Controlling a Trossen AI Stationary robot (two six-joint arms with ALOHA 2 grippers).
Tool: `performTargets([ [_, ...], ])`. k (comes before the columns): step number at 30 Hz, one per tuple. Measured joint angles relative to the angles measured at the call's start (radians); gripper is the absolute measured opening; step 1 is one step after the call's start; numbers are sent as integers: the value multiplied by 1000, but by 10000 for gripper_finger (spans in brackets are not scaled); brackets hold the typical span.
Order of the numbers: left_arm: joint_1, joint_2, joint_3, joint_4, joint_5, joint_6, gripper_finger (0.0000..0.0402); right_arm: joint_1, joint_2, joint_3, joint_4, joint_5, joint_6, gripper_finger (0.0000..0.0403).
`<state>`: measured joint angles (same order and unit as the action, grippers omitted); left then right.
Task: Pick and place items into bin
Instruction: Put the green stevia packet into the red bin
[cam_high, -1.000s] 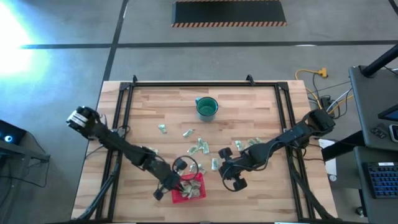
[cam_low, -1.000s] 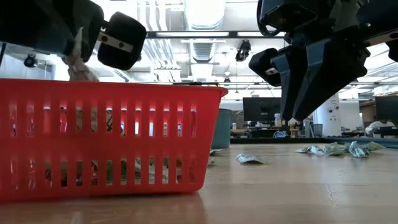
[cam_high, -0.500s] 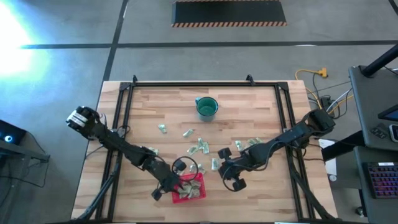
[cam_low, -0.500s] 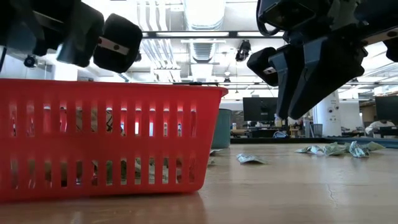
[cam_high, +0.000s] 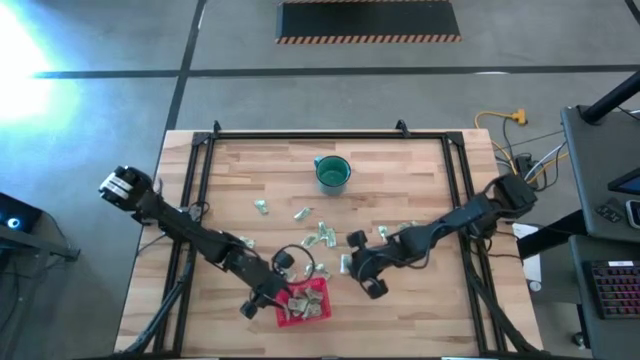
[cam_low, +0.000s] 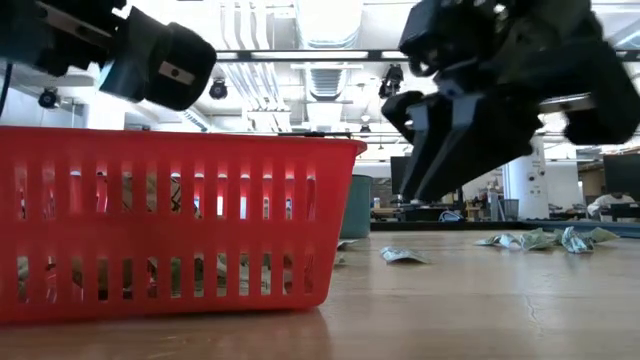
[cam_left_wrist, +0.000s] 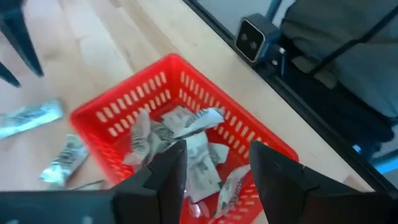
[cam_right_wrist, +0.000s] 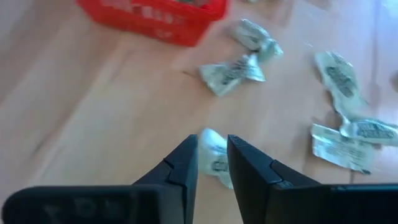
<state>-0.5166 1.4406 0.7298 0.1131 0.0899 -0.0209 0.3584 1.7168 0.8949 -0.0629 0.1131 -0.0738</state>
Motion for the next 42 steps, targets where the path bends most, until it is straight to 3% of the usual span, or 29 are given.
performTargets([
  [7,-17,-51,-4,-73,-105,-16,157,-55,0,-86,133,0,25,125],
  [18,-28,-53,-15,-79,-122,-27,157,-79,0,-114,167,0,58,190],
  [27,-28,-53,-15,-78,-122,-29,157,-108,94,-105,208,-12,34,183],
  [42,-28,-52,-17,-78,-122,-29,158,-122,82,-96,125,-41,106,159],
])
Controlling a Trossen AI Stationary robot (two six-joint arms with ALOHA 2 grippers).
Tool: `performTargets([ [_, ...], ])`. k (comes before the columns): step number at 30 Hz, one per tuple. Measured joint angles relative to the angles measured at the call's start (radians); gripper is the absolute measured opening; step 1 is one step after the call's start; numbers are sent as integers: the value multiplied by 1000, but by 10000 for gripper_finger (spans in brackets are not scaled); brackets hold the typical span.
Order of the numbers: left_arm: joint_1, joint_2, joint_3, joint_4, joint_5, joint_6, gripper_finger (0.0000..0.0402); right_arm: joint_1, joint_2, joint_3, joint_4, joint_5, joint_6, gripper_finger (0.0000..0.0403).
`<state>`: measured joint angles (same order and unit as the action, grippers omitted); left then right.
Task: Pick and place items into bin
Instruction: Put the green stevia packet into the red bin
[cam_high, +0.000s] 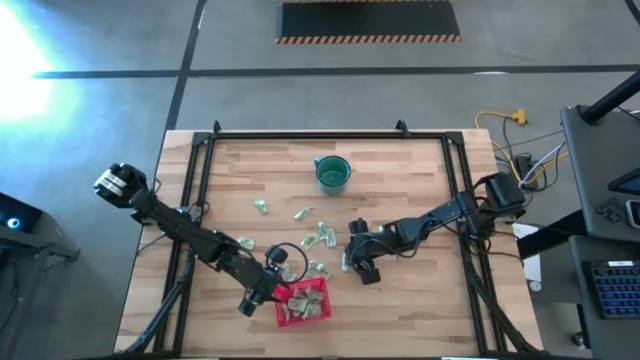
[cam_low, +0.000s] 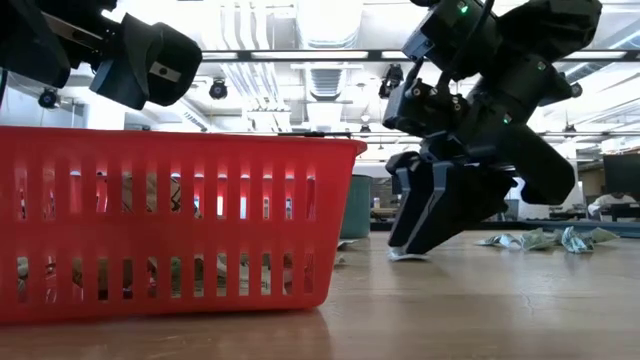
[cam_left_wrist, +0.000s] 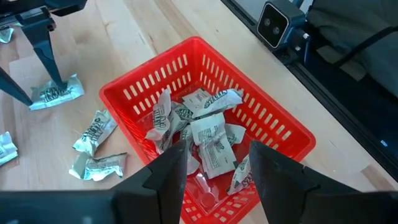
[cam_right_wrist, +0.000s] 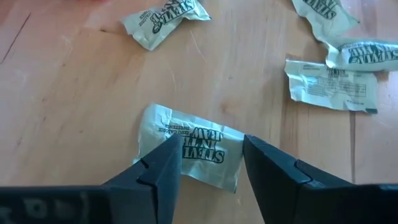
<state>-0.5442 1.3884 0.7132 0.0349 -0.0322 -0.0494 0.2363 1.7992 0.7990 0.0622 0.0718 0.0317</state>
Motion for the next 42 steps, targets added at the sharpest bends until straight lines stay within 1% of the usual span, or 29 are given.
performTargets([
  [13,0,0,0,0,0,0,158,0,-42,-5,-70,-1,16,123],
  [25,0,0,0,0,0,0,158,0,-53,-6,-75,-1,-9,55],
  [29,0,0,0,0,0,1,158,1,-53,-6,-75,-1,-16,38],
  [35,0,0,0,0,0,1,157,1,-57,4,-77,-1,-24,32],
  [42,1,-1,0,-3,1,3,157,8,-69,72,-146,0,-45,31],
])
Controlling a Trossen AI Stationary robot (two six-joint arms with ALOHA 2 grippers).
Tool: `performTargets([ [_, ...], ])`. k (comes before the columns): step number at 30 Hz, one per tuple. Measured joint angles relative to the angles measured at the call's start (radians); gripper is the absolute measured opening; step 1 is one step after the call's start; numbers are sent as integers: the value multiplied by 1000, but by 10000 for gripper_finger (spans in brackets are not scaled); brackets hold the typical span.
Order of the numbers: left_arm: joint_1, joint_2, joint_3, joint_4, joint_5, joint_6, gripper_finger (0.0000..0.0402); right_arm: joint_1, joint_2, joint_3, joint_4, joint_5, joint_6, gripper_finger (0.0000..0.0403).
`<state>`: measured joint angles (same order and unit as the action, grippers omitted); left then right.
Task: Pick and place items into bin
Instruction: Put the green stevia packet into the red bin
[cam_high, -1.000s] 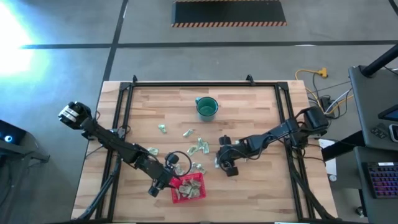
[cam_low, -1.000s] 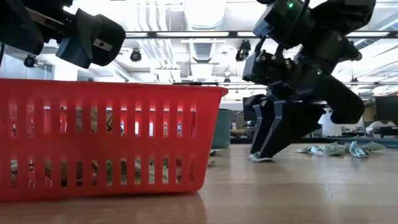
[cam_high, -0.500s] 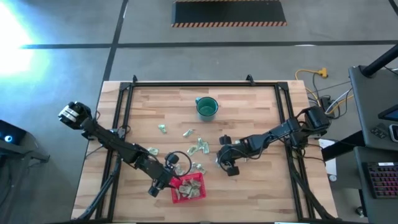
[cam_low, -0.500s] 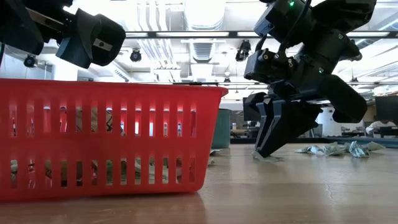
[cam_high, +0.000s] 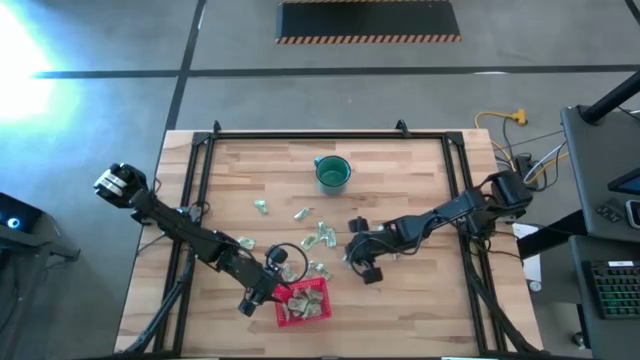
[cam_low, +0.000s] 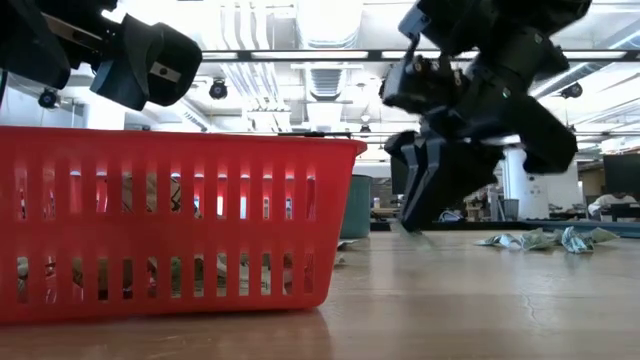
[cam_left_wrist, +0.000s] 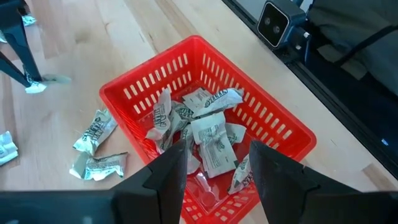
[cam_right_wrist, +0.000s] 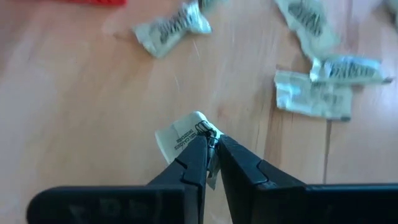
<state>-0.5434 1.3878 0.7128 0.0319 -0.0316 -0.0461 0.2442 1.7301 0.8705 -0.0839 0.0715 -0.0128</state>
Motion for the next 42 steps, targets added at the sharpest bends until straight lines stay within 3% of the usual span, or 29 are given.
performTargets([
  [10,1,-90,2,-133,-17,0,157,71,-81,101,-33,0,-95,31],
  [15,0,-160,0,-196,-62,-22,157,123,-86,105,123,2,-167,31],
  [26,-10,-224,-45,-382,-195,-297,157,166,47,104,465,6,-279,31],
  [32,-13,-224,-93,-392,-196,-387,157,156,108,114,494,7,-284,31],
  [42,-13,-225,-93,-388,-196,-393,157,145,119,122,492,4,-226,31],
])
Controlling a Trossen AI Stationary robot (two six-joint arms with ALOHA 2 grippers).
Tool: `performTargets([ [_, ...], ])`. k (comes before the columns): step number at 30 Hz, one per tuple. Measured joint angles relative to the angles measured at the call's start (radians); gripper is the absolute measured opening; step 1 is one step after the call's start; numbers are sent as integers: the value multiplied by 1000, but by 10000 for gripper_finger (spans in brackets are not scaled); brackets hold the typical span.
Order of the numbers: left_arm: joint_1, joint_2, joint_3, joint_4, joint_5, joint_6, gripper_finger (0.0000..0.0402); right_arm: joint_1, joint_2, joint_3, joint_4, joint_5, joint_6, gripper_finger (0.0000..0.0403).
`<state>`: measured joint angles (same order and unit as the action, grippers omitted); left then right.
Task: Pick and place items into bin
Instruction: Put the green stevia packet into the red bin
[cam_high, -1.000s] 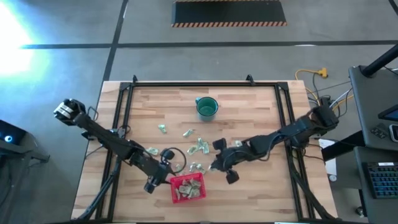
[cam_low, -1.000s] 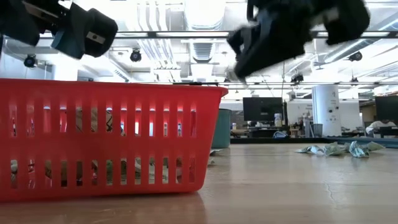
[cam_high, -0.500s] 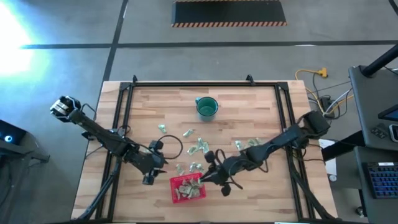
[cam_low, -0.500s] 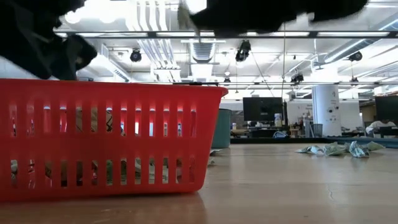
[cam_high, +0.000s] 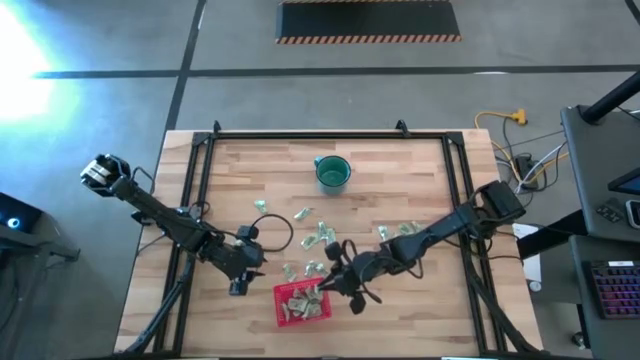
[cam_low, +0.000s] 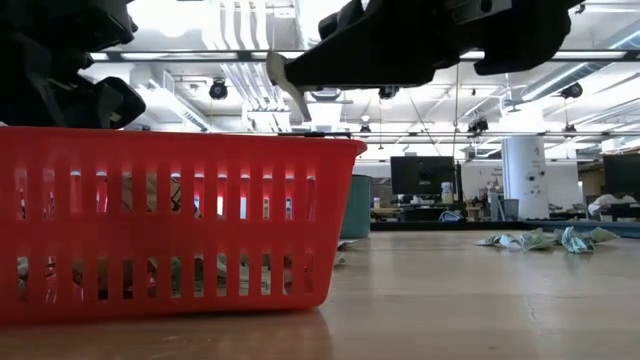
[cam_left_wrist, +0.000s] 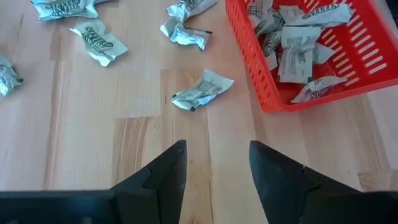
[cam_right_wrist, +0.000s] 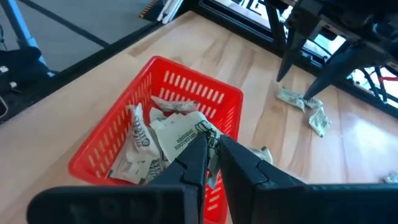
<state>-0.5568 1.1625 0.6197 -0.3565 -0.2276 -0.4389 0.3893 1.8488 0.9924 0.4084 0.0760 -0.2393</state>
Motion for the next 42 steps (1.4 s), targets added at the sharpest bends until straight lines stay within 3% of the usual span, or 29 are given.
performTargets([
  [7,0,0,0,0,0,0,157,1,0,0,1,-60,4,64],
  [15,-1,0,0,0,0,0,157,-4,3,-1,3,-50,27,137],
  [20,-1,0,-5,0,0,-2,157,-6,-9,1,-16,-48,13,162],
  [26,-1,0,-38,-19,-18,-50,157,-5,-87,2,-204,-7,27,159],
  [33,0,0,-58,-228,-143,-208,157,-4,-155,2,-434,58,112,141],
  [42,1,0,-73,-272,-221,-228,157,-1,-161,2,-460,55,132,127],
])
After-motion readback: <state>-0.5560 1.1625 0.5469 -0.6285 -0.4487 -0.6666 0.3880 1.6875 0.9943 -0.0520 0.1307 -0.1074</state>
